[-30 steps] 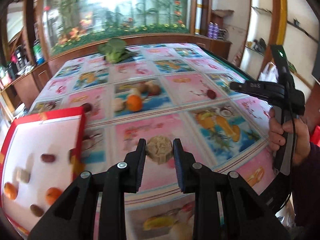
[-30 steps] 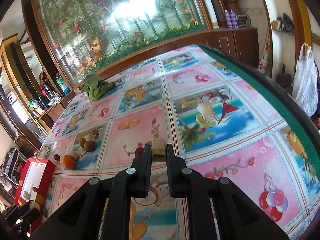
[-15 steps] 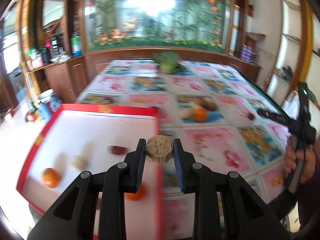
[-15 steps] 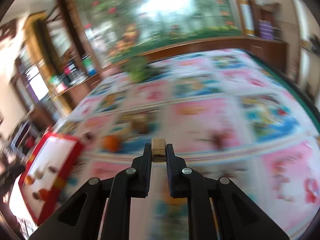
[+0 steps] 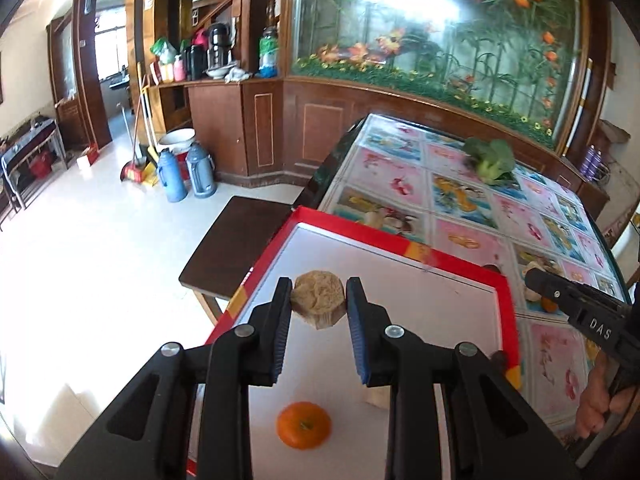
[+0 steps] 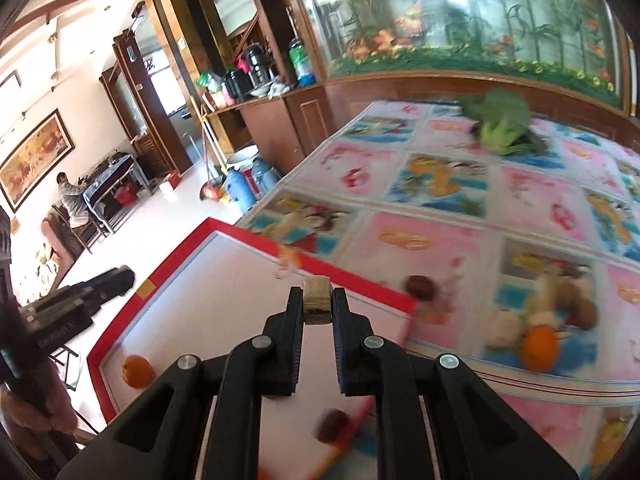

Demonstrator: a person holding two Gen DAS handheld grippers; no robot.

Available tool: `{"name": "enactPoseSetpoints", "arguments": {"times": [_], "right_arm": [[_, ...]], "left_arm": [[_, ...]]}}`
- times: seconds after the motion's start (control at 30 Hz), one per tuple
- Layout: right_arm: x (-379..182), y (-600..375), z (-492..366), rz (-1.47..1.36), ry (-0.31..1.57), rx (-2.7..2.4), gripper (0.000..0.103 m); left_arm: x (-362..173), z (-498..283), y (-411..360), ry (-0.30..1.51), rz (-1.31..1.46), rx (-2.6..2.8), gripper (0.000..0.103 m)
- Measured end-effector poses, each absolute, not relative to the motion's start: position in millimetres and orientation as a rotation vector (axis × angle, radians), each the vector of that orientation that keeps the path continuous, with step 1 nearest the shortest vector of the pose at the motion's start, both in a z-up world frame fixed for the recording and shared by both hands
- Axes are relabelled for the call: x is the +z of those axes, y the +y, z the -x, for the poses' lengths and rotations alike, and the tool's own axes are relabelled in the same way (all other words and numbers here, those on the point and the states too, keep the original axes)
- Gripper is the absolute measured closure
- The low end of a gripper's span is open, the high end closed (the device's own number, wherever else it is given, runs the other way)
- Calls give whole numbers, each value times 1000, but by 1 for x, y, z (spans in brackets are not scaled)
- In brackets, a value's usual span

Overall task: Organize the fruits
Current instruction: 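Carry the biscuit and the beige cube over the tray and open both tools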

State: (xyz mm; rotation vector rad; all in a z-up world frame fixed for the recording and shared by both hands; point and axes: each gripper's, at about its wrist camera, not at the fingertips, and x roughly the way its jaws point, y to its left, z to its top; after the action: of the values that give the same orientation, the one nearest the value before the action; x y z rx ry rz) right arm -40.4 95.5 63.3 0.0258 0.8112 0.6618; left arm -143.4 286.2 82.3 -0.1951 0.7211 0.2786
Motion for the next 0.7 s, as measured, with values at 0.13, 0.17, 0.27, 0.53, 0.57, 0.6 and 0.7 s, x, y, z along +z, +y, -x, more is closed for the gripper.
{"name": "enactPoseSetpoints", "arguments": {"times": [0.13, 0.17, 0.27, 0.53, 0.57, 0.6, 0.7], "right_arm": [[50, 114, 38, -5, 856, 667, 92], [48, 117, 38, 0, 864, 671, 92], [40, 128, 37, 27, 888, 664, 92], [20, 144, 33, 75, 983, 647, 92], [20, 145, 34, 80, 982, 645, 92], [20, 146, 33, 86, 983, 647, 91], [22, 150, 34, 118, 999, 639, 91]], "left_arm": [[69, 132, 290, 769, 190, 269, 74], [65, 130, 291, 780, 186, 269, 74], [57, 126, 297, 805, 189, 265, 74], [36, 112, 306, 894, 173, 276, 74], [35, 112, 307, 901, 176, 273, 74], [35, 111, 306, 902, 174, 269, 74], [35, 109, 304, 921, 151, 277, 74]]}}
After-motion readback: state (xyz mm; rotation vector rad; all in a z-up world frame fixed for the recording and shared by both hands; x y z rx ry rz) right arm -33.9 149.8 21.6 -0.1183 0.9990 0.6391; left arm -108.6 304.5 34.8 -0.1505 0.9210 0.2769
